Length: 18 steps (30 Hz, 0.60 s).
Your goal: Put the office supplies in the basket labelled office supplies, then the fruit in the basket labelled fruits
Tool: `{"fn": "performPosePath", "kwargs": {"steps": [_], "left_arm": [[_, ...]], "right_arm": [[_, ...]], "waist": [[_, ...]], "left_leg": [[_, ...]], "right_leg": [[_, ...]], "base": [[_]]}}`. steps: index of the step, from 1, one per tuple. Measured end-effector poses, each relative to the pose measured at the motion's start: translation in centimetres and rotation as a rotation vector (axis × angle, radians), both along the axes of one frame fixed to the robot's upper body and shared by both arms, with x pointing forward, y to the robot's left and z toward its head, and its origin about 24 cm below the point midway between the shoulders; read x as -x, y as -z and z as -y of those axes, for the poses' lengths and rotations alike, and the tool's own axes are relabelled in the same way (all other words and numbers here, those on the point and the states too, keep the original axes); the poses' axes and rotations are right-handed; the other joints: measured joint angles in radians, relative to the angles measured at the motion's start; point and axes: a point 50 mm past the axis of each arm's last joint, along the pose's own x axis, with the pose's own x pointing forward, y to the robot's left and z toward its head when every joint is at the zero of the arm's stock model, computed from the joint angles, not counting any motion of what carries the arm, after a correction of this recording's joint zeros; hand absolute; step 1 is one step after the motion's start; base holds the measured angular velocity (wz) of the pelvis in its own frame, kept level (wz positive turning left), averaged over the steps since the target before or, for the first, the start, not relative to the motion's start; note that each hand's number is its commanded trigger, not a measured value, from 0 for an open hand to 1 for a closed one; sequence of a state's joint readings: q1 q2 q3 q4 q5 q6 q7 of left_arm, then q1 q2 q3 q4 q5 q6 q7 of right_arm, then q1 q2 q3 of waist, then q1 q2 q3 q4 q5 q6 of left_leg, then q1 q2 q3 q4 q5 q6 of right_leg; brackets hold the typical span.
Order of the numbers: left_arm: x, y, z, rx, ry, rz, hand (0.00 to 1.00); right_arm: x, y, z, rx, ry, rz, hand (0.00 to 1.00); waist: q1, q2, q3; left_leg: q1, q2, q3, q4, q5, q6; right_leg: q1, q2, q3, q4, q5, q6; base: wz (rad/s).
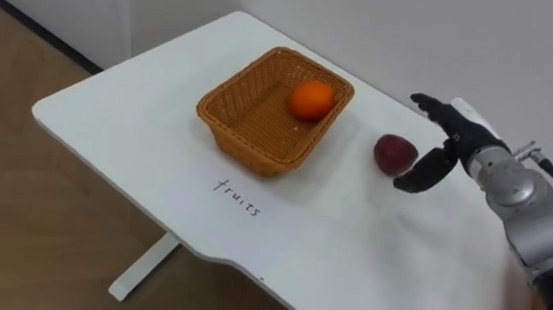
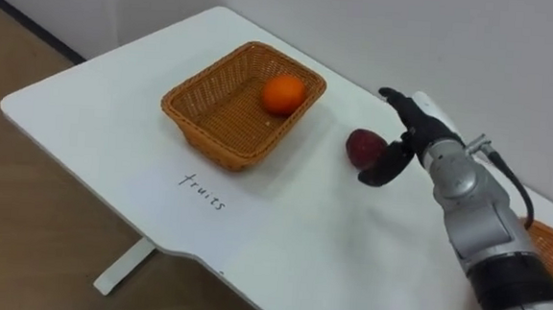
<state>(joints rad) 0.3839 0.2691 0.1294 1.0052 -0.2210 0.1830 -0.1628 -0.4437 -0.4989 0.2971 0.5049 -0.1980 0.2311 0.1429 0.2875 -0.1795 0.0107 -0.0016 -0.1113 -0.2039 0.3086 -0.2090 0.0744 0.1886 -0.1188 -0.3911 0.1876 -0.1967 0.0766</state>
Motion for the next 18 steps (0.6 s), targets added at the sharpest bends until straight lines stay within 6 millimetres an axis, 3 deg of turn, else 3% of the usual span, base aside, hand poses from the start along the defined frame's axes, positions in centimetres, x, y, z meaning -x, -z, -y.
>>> {"fn": "performPosePath", "kwargs": {"steps": [6, 13, 18], "left_arm": [[0.0, 0.0, -0.1, 0.0, 0.0, 0.001, 0.0], [0.4, 0.0, -0.1, -0.01, -0.007, -0.02, 0.0], [-0.3, 0.0, -0.5, -0.036, -0.004, -0.013, 0.0]], "right_arm": [[0.2, 0.6, 0.2, -0.007, 0.002, -0.033, 0.0], [0.3, 1.2, 0.1, 0.004, -0.002, -0.059, 0.0], [0.5, 1.8, 0.5, 0.01, 0.022, -0.076, 0.0]], "waist": [[0.024, -0.003, 0.0002], [0.024, -0.015, 0.0056], [0.046, -0.021, 0.0079]], "left_leg": [[-0.006, -0.001, -0.003, 0.0, 0.0, 0.0], [-0.01, -0.001, -0.008, -0.001, 0.0, 0.0], [-0.012, 0.0, -0.003, -0.002, 0.0, 0.0]], "right_leg": [[-0.004, 0.0, -0.004, 0.0, 0.0, 0.0], [-0.006, 0.001, -0.007, 0.0, 0.0, 0.0], [-0.013, 0.001, 0.004, 0.0, 0.0, 0.0]], "base": [[0.02], [0.01], [-0.03]]}}
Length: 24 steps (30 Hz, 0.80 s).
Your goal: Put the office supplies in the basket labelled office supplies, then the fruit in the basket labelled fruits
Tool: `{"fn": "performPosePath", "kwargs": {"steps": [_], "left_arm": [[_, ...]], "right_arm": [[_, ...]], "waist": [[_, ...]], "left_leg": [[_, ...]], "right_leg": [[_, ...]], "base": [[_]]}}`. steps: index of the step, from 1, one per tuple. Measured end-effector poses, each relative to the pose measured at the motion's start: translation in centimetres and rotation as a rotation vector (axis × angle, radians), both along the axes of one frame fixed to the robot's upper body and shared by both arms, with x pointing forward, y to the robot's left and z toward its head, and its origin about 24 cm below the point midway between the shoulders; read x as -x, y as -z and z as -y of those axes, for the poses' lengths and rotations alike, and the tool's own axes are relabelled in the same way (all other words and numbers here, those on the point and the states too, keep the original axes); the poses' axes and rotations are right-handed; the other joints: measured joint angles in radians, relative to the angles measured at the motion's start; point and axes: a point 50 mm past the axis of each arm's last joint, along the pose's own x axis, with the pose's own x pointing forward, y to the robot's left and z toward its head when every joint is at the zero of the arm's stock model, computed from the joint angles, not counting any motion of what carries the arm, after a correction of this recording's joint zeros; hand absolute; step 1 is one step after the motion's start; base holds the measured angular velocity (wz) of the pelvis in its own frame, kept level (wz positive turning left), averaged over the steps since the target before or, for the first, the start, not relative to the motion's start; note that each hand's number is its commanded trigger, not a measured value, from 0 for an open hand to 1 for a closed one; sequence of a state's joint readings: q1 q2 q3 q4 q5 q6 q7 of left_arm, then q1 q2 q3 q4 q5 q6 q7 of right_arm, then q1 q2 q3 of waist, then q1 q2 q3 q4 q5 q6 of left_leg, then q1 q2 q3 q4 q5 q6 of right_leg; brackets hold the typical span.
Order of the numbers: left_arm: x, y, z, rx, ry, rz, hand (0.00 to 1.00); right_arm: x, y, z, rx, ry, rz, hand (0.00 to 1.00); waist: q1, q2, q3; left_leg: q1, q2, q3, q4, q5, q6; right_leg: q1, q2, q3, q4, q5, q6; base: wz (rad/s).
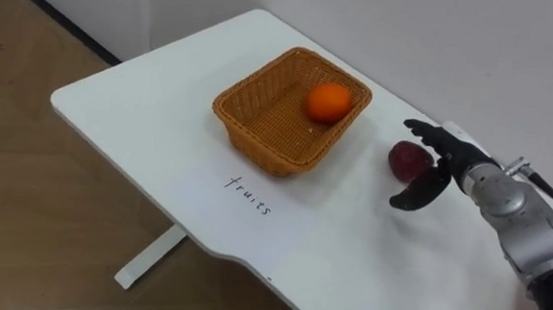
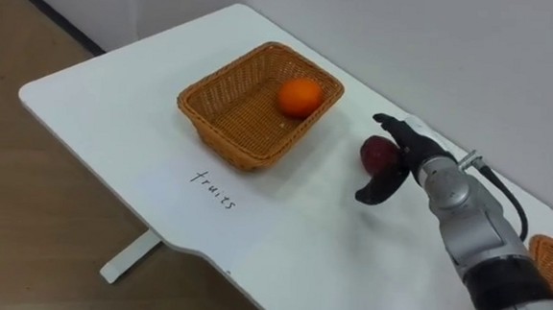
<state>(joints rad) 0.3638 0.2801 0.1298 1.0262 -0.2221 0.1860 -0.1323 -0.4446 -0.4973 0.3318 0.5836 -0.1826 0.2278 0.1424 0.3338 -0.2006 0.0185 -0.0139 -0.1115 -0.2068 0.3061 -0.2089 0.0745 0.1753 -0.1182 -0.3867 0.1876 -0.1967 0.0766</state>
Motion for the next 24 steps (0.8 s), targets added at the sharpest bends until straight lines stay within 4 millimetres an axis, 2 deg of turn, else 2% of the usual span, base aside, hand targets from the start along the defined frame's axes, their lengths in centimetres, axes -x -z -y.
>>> {"fn": "performPosePath", "kwargs": {"steps": [5, 9, 11, 14, 22, 24], "left_arm": [[0.0, -0.1, -0.3, -0.022, -0.001, -0.006, 0.0], [-0.2, 0.0, -0.3, -0.021, 0.013, -0.009, 0.0], [-0.7, 0.1, -0.1, -0.019, 0.028, 0.0, 0.0], [-0.7, 0.1, -0.1, -0.02, 0.036, -0.003, 0.0], [-1.3, 0.0, -0.1, -0.037, 0.054, 0.026, 0.0], [-1.8, 0.0, 0.1, -0.035, 0.07, 0.039, 0.0]], "right_arm": [[-0.1, -0.2, 0.0, -0.011, 0.008, 0.024, 0.0], [-0.1, -0.1, 0.1, -0.005, 0.019, 0.033, 0.0], [-0.1, 0.0, 0.4, 0.002, 0.032, 0.033, 0.0], [-0.1, 0.1, 0.5, 0.007, 0.038, 0.037, 0.0], [-0.5, -0.5, 0.7, 0.01, 0.056, 0.073, 0.0], [-0.9, -1.0, 0.6, 0.014, 0.059, 0.091, 0.0]], "waist": [[0.003, -0.007, -0.0047], [-0.004, -0.008, -0.0044], [-0.003, -0.01, -0.0048], [-0.004, -0.003, 0.002], [-0.028, -0.004, 0.0009], [-0.029, 0.001, 0.0038]], "left_leg": [[-0.022, 0.0, -0.001, 0.006, 0.0, 0.0], [-0.039, -0.004, -0.012, 0.016, 0.0, 0.0], [-0.051, -0.004, -0.011, 0.024, 0.0, -0.001], [-0.054, -0.004, -0.01, 0.025, 0.0, 0.0], [-0.098, -0.003, -0.002, 0.038, 0.0, 0.0], [-0.1, -0.001, 0.004, 0.037, 0.0, 0.0]], "right_leg": [[-0.017, 0.001, 0.001, 0.0, 0.0, 0.0], [-0.026, 0.002, 0.003, 0.0, 0.0, 0.0], [-0.039, 0.005, 0.026, 0.001, 0.0, 0.0], [-0.042, 0.005, 0.026, 0.001, 0.001, -0.001], [-0.082, 0.003, 0.027, 0.011, 0.002, -0.003], [-0.09, 0.001, 0.027, 0.017, 0.002, -0.003]], "base": [[0.0], [0.09], [0.02], [-0.01], [-0.02], [-0.1]]}}
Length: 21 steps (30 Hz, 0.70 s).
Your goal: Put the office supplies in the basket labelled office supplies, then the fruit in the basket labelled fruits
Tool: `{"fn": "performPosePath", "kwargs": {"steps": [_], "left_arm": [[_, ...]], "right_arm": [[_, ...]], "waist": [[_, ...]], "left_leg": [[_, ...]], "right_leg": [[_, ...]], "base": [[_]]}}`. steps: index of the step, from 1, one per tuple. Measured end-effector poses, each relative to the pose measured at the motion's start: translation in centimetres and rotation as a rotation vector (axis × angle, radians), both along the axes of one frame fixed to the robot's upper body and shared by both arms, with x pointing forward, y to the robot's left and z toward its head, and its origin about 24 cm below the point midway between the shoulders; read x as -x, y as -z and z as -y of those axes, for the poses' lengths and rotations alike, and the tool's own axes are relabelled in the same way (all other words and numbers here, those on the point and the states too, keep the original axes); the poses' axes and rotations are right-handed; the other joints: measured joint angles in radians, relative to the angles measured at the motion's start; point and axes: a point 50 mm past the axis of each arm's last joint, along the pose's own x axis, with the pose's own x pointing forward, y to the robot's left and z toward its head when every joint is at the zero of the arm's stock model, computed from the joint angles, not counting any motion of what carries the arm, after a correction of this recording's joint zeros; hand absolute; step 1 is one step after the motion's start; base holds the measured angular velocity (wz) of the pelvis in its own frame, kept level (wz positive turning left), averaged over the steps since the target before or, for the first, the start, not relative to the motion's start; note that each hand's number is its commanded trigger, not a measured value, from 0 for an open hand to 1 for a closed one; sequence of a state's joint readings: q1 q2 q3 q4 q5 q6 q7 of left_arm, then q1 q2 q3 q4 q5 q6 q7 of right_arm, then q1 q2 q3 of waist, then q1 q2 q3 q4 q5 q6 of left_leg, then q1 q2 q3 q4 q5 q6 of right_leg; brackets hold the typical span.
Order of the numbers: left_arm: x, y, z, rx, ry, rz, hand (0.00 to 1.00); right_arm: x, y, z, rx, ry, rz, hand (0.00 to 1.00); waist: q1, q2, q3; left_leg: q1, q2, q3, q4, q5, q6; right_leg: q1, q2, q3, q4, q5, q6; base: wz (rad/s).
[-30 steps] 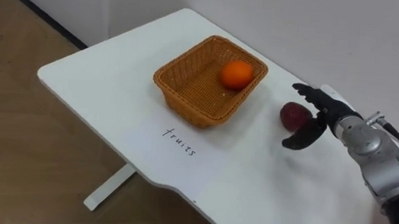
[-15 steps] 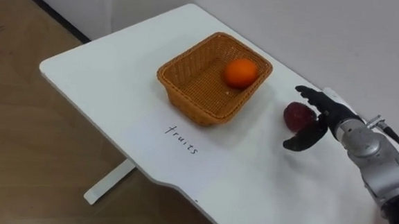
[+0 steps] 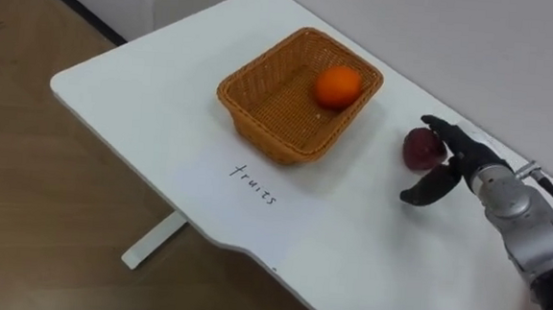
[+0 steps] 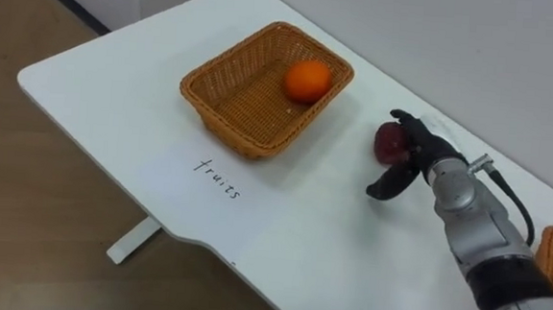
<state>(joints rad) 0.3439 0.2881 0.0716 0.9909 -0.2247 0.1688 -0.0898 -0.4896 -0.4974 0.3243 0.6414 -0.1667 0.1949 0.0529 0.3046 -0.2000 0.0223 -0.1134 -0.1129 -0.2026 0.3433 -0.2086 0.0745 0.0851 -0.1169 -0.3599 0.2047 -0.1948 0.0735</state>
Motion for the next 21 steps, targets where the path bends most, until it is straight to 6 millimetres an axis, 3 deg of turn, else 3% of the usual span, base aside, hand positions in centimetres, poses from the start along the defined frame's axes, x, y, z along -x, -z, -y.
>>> {"fn": "performPosePath", "kwargs": {"steps": [10, 16, 21], "left_arm": [[-1.3, -0.1, 0.2, -0.014, 0.026, 0.043, 0.0], [-2.3, -0.1, 0.2, -0.014, 0.046, 0.063, 0.0], [-3.2, -0.1, 0.1, -0.015, 0.058, 0.082, 0.0]], "right_arm": [[-1.6, -1.4, 1.1, 0.01, 0.106, 0.053, 0.0], [-2.0, -1.9, 1.2, 0.008, 0.123, 0.076, 0.0], [-2.0, -1.5, 1.1, 0.026, 0.113, 0.056, 0.0]], "waist": [[0.006, -0.009, -0.0059], [0.009, 0.0, 0.0018], [0.005, -0.001, 0.0013]], "left_leg": [[-0.04, 0.004, 0.0, 0.01, 0.0, 0.0], [-0.064, 0.005, -0.001, 0.014, 0.0, 0.0], [-0.072, 0.009, 0.004, 0.008, 0.001, -0.001]], "right_leg": [[-0.037, 0.003, -0.015, 0.001, 0.002, -0.003], [-0.058, 0.003, -0.027, 0.001, 0.004, -0.006], [-0.073, 0.004, -0.026, 0.001, 0.005, -0.007]], "base": [[0.01], [0.0], [-0.03]]}}
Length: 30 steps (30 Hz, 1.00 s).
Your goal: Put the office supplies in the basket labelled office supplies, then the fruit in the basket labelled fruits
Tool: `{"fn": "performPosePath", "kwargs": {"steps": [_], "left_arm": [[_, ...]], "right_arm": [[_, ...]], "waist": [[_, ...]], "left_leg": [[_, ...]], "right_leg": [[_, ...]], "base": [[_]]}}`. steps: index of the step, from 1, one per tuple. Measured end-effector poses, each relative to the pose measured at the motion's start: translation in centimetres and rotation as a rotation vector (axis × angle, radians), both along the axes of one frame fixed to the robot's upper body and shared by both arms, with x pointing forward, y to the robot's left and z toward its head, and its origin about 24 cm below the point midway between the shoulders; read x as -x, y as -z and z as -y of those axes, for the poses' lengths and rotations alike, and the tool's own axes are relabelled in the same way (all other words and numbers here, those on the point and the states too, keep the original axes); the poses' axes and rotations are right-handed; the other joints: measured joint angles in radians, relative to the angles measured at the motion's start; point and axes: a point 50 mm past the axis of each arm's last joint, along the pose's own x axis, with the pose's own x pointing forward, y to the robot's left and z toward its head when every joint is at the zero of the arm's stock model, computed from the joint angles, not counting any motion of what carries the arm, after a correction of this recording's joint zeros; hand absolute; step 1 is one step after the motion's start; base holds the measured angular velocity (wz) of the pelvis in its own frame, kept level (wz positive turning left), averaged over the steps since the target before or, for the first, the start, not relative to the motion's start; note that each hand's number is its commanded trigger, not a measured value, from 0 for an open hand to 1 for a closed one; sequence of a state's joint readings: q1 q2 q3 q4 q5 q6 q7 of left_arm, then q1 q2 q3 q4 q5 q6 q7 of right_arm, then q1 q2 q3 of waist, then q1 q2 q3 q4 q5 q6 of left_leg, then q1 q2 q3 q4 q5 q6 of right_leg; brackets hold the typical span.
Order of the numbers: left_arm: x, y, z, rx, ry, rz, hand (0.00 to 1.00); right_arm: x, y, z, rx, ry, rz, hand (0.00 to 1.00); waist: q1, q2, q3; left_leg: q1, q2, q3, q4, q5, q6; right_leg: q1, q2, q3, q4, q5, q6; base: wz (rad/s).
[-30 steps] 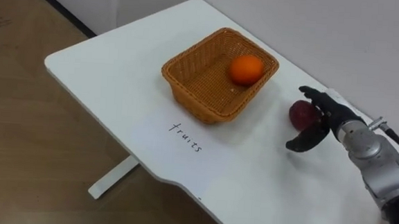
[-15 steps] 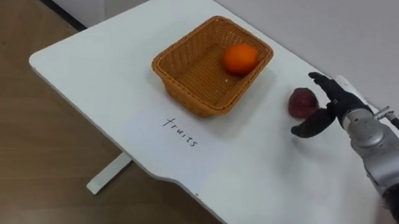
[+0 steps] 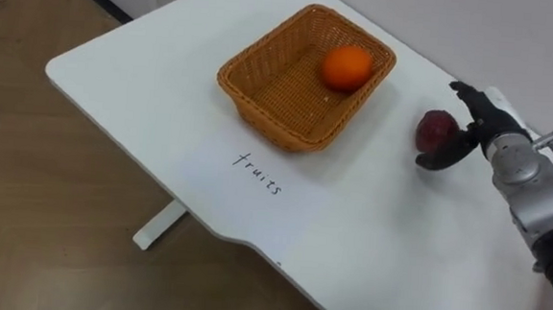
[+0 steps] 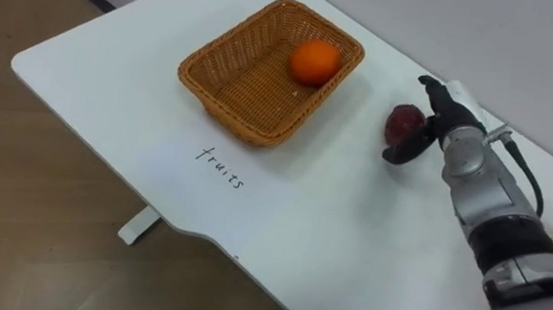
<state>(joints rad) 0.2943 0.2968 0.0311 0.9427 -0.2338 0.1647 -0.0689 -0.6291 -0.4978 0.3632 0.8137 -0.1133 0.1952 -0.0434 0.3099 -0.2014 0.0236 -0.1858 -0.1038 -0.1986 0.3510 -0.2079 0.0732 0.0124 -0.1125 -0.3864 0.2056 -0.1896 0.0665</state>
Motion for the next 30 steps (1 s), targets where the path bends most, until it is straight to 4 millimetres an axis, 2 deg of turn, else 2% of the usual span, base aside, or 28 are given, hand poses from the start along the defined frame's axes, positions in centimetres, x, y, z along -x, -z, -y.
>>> {"fn": "performPosePath", "kwargs": {"steps": [5, 11, 23, 30], "left_arm": [[-1.2, 0.1, 0.2, 0.022, -0.035, 0.04, 0.0], [-1.5, 0.1, 0.3, 0.035, -0.059, 0.051, 0.0], [-1.4, 0.2, 0.3, 0.034, -0.061, 0.045, 0.0], [-1.3, 0.3, 0.3, 0.033, -0.062, 0.036, 0.0]], "right_arm": [[-0.7, -0.6, 0.2, 0.022, 0.014, -0.007, 0.0], [-1.2, -1.2, 0.3, 0.031, 0.022, 0.001, 0.0], [-1.1, -1.1, 0.7, 0.035, 0.037, -0.009, 0.0], [-1.3, -1.5, 0.7, 0.044, 0.034, -0.001, 0.0]], "waist": [[-0.001, 0.003, 0.0025], [0.0, 0.004, 0.0048], [0.001, 0.003, 0.0059], [0.006, 0.008, 0.0093]], "left_leg": [[-0.02, 0.004, 0.004, 0.007, 0.001, -0.002], [-0.034, 0.004, 0.003, 0.01, 0.001, -0.002], [-0.046, 0.005, 0.003, 0.011, 0.001, -0.002], [-0.055, 0.009, 0.004, 0.01, 0.003, -0.006]], "right_leg": [[-0.023, 0.003, -0.001, -0.001, 0.001, -0.002], [-0.035, 0.003, -0.001, -0.001, 0.002, -0.003], [-0.045, 0.005, -0.001, 0.0, 0.004, -0.006], [-0.056, 0.008, 0.002, 0.001, 0.006, -0.01]], "base": [[-0.03], [0.0], [0.0], [0.0]]}}
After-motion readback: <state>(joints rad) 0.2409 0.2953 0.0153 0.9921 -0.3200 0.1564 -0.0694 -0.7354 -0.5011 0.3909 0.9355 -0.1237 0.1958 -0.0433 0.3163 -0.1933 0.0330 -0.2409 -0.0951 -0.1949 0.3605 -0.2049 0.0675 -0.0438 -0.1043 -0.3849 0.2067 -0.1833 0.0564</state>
